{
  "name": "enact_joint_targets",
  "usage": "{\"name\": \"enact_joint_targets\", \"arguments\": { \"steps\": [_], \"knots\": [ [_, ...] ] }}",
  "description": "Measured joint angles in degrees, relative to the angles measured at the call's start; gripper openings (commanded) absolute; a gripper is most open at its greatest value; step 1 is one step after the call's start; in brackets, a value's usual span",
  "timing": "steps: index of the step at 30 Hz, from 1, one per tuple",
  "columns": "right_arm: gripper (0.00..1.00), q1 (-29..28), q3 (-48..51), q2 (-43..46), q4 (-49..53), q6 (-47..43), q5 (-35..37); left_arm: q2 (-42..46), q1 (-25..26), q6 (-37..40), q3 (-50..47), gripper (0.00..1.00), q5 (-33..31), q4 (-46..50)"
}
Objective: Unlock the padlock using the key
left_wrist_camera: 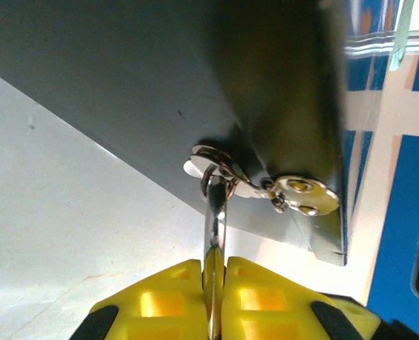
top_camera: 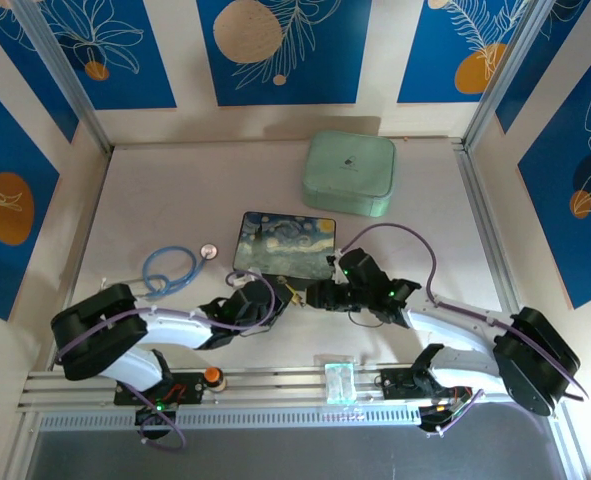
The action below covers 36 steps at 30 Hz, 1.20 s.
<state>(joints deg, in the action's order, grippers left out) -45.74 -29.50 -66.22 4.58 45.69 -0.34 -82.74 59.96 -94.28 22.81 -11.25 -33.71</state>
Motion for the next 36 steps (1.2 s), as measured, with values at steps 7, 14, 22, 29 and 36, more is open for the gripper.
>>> {"name": "enact_joint_targets", "arguments": {
  "steps": [7, 14, 22, 29, 36],
  "knots": [
    [0.39, -8.94, -3.82, -2.67, 7.23, -12.76, 10.58, 0.5, -0.87, 0.55, 0.87, 0.0, 2.08, 3.04],
    [0.34, -12.74, -2.73, -6.1, 0.37, -23.8, 14.14, 0.04, -1.09, 0.5, 0.87, 0.0, 2.84, 2.45],
    [0.17, -13.94, -3.52, -13.51, -2.69, -29.88, 16.83, -0.11, -1.09, 0.52, 0.79, 0.0, 3.63, 2.29],
    [0.17, -12.26, -2.84, -12.11, -3.52, -30.21, 14.6, -0.37, -1.25, 0.48, 0.44, 0.0, 4.31, 0.85],
    [0.29, -4.57, -0.33, -7.02, -4.28, -27.12, 4.35, 0.46, -1.36, 0.26, 0.2, 0.0, 5.25, -0.96]
  ]
}}
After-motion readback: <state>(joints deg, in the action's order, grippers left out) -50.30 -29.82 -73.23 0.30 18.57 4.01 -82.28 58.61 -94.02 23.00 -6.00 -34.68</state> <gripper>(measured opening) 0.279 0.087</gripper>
